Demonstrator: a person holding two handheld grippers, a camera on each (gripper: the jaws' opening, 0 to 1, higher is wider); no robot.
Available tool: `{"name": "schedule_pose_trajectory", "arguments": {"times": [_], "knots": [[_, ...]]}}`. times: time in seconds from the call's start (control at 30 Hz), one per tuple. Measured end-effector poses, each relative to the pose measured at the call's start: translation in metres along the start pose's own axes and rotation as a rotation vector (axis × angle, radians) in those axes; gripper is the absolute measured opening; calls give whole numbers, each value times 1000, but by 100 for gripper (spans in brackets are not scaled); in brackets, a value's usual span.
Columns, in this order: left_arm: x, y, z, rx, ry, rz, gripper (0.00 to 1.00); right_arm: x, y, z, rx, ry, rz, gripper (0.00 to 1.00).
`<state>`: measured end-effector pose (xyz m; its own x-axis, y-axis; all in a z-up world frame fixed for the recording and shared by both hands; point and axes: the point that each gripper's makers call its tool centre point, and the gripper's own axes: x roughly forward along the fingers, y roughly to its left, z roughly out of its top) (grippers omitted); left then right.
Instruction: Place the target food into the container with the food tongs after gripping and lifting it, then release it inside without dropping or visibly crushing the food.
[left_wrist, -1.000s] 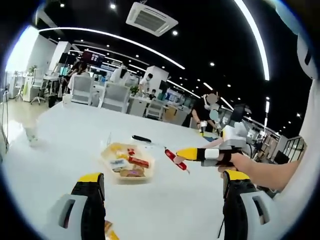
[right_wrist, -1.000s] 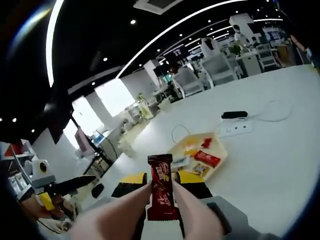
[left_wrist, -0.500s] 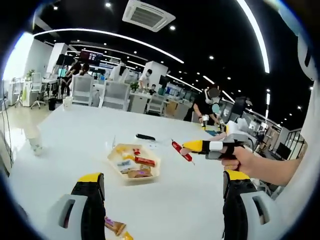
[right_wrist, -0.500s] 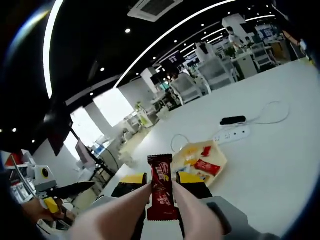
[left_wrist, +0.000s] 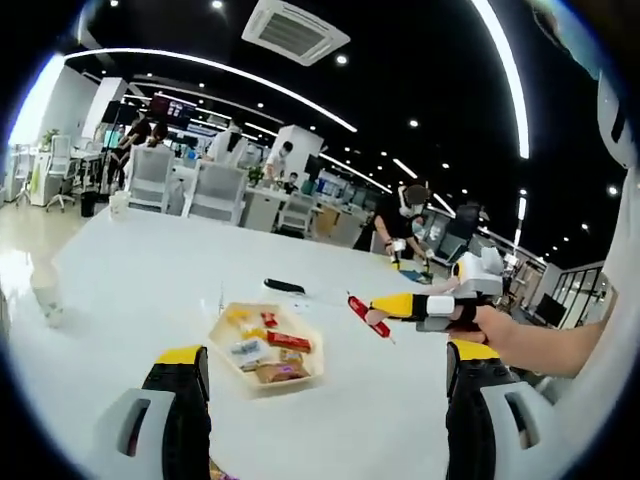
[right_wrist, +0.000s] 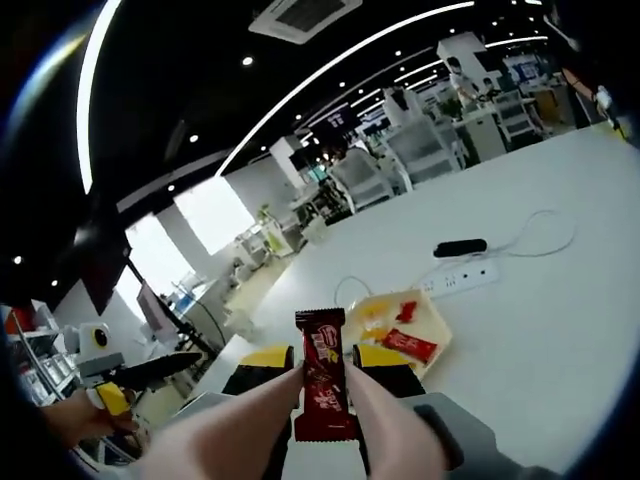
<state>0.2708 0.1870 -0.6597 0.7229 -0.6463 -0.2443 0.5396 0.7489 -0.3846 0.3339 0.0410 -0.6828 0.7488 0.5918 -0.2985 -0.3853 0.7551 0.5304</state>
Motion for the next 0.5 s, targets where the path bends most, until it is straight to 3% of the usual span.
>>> {"name": "schedule_pose_trajectory", "arguments": {"times": [0.13,0.37,0.5], "knots": [[6,-1,4,27,-17,-28,99,-7,4,3,-17,-9,-15,22],[12,9,-4,16,7,-57,99,-9,3,7,-9,-30,-46,22],[9,15,-5,59,23,-53,99,-9,11,9,-17,-42,-43,22]]}}
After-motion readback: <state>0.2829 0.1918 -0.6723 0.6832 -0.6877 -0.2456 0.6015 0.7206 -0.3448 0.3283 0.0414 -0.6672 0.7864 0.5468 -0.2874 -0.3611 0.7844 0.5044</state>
